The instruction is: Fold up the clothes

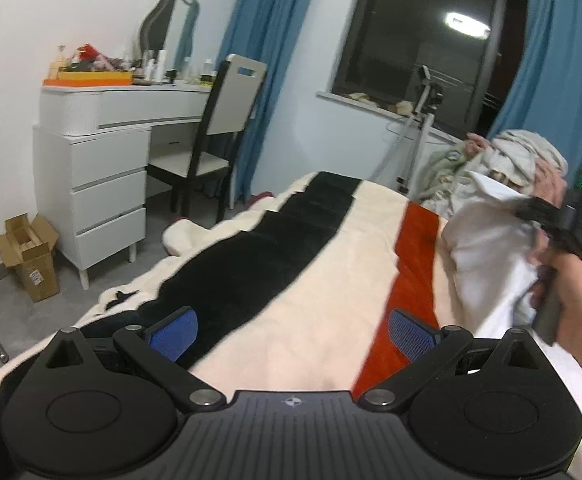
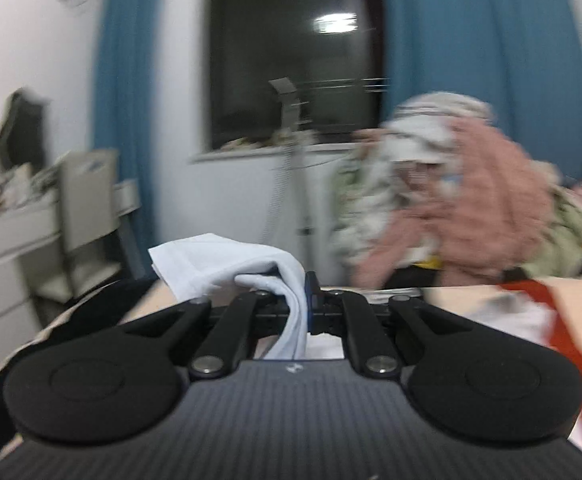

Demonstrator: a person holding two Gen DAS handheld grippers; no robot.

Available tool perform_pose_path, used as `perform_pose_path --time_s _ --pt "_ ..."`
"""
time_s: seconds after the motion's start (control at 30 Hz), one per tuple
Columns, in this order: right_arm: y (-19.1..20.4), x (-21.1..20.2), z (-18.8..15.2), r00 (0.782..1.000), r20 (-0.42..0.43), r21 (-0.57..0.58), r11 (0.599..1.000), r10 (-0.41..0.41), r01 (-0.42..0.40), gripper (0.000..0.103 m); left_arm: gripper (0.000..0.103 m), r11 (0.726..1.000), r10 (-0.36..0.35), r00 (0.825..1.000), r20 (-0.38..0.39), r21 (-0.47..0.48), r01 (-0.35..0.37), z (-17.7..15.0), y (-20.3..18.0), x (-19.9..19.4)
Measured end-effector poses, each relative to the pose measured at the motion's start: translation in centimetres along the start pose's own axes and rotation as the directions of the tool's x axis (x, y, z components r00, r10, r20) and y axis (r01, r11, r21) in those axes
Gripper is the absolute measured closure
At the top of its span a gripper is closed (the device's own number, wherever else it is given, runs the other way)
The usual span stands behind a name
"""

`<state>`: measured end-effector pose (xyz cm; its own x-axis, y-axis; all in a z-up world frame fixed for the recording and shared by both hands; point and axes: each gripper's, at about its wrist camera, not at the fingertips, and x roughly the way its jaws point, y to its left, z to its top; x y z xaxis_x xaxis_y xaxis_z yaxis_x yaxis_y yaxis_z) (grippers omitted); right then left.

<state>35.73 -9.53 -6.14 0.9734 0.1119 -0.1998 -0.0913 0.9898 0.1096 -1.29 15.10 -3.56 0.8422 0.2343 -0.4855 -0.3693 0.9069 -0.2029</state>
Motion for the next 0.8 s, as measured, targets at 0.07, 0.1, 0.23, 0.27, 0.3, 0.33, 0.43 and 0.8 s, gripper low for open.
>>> perform_pose_path --time_s 0.07,0.1,0.23,0.27,0.3,0.33,0.43,0.8 --pt "-5.1 -0.2 -0.2 0.997 -0.02 0.082 0.994 -0.076 0.077 0.095 0.0 0.999 -0.023 1.0 -0.006 0.028 0.023 -0.3 -0.8 0.0" --pt "-7.1 -0.1 -0.5 0.994 -0.041 0.106 0.988 -0.105 0.108 0.095 0.0 0.998 -0.038 0.999 -0.009 0.045 0.038 -0.5 -1.3 0.1" --pt "-12.8 1.0 -3.4 0.975 -0.148 0.142 0.972 -0.165 0.186 0.092 0.0 0.991 -0.092 0.995 -0.043 0.089 0.095 -1.4 -2.9 0.8" --pt "-13.8 1.3 -4.2 0.97 -0.18 0.156 0.969 -0.161 0.19 0.086 0.0 0.99 -0.102 0.993 -0.052 0.096 0.107 -1.6 -3.4 1.0" --pt "-14.4 1.7 -4.7 0.965 -0.217 0.176 0.966 -0.15 0.19 0.075 0.0 0.988 -0.111 0.992 -0.059 0.102 0.116 -1.8 -3.7 1.2" --pt "-15.1 2.0 -5.3 0.959 -0.252 0.202 0.962 -0.132 0.185 0.043 0.0 0.986 -0.117 0.991 -0.067 0.108 0.124 -2.0 -4.1 1.4" --pt "-15.4 0.9 -5.4 0.962 -0.256 0.222 0.963 -0.095 0.155 0.015 0.0 0.982 -0.134 0.988 -0.075 0.124 0.143 -2.3 -4.9 1.7" --pt "-12.9 -14.6 -1.6 0.982 -0.187 0.161 0.985 -0.039 0.07 0.015 0.001 0.963 -0.224 0.968 -0.114 0.124 0.238 -2.5 -5.0 0.7"
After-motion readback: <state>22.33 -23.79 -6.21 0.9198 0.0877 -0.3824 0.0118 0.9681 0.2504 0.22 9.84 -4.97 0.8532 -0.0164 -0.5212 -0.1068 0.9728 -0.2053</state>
